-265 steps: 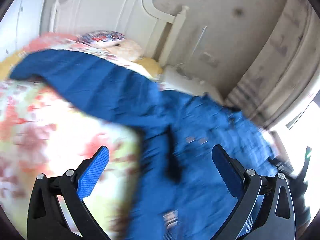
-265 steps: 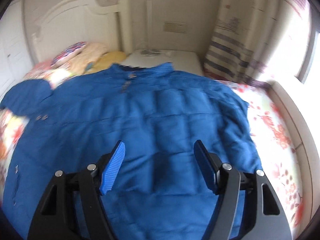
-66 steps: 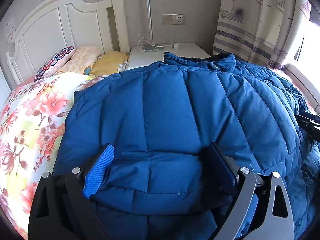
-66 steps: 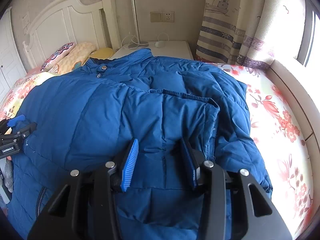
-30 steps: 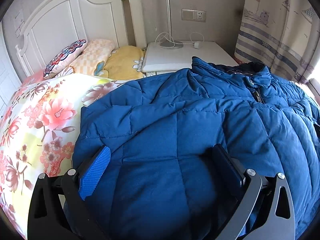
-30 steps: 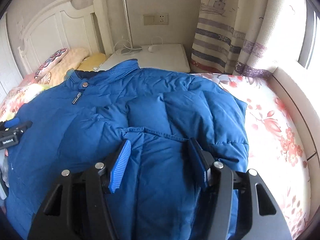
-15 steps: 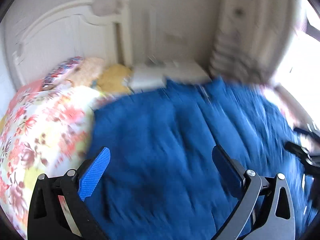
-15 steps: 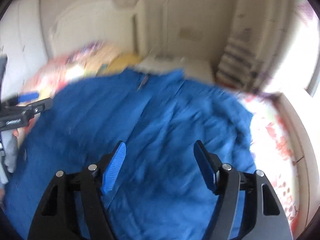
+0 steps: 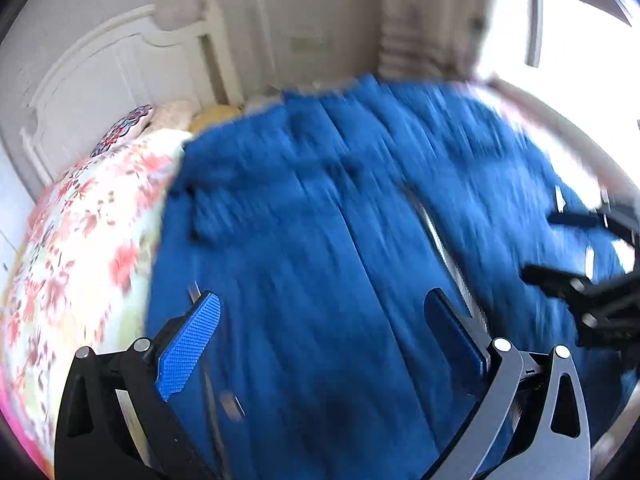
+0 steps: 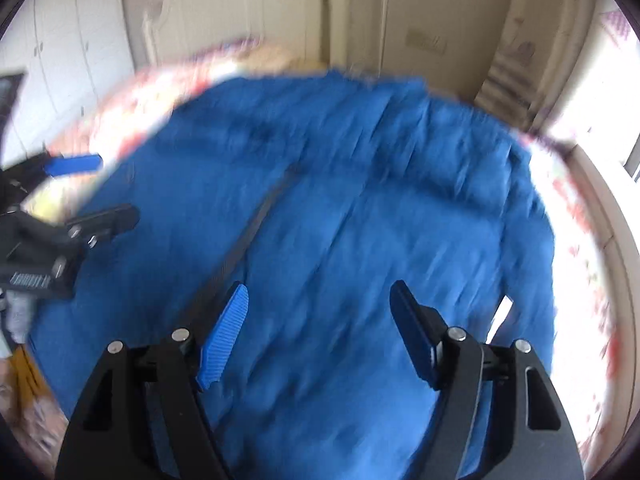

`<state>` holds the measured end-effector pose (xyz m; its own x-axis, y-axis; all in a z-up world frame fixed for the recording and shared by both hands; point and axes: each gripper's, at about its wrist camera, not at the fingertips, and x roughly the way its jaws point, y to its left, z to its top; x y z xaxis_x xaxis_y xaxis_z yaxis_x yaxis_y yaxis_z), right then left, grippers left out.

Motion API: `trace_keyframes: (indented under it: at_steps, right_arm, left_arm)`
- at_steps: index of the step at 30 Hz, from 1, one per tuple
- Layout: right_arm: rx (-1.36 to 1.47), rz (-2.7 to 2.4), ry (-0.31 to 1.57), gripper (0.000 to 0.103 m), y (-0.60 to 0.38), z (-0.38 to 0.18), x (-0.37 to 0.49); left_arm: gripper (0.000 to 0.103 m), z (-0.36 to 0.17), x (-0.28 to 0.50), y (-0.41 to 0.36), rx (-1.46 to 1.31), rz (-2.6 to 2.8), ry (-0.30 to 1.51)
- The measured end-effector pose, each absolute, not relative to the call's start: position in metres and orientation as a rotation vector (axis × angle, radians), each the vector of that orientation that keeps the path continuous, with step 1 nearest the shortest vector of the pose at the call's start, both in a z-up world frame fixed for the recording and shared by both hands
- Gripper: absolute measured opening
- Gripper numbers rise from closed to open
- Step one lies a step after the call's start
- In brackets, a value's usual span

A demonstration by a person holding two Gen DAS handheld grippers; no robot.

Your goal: Fold large clothes

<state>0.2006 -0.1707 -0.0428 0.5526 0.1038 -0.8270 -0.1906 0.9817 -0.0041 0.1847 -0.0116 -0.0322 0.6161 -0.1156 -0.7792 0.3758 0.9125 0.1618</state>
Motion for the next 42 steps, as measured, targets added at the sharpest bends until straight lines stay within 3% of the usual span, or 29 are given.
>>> trace_keyframes:
  at_steps: [3, 6, 9, 12, 15, 42]
  right_arm:
    - [-0.109, 0.125, 0.960, 0.073, -0.168, -0.051, 0.179]
    - [-0.081, 0.144, 0.887, 0.074, -0.166, -0.022, 0.138]
    - [-0.160, 0.197, 0.843, 0.085, -0.152, -0.013, 0.101]
    - [-0.259, 0.209, 0.943, 0.087, -0.137, -0.048, 0.091]
    - [-0.121, 0.213, 0.908, 0.093, -0.149, -0.064, 0.088]
    - [-0.098, 0.206, 0.871, 0.092, -0.152, -0.061, 0.069]
  left_arm:
    - [0.099, -0.066, 0.158, -0.016, 0.396, -0.252, 0.902]
    - [0.099, -0.054, 0.122, -0.002, 0.361, -0.234, 0.857]
    - [0.099, -0.046, 0.082, 0.011, 0.386, -0.242, 0.805]
    - [0.099, -0.067, 0.071, 0.031, 0.381, -0.243, 0.833]
    - [0.099, -0.073, 0.072, 0.050, 0.270, -0.296, 0.820]
    - [0.098, -0.061, 0.065, 0.065, 0.177, -0.335, 0.807]
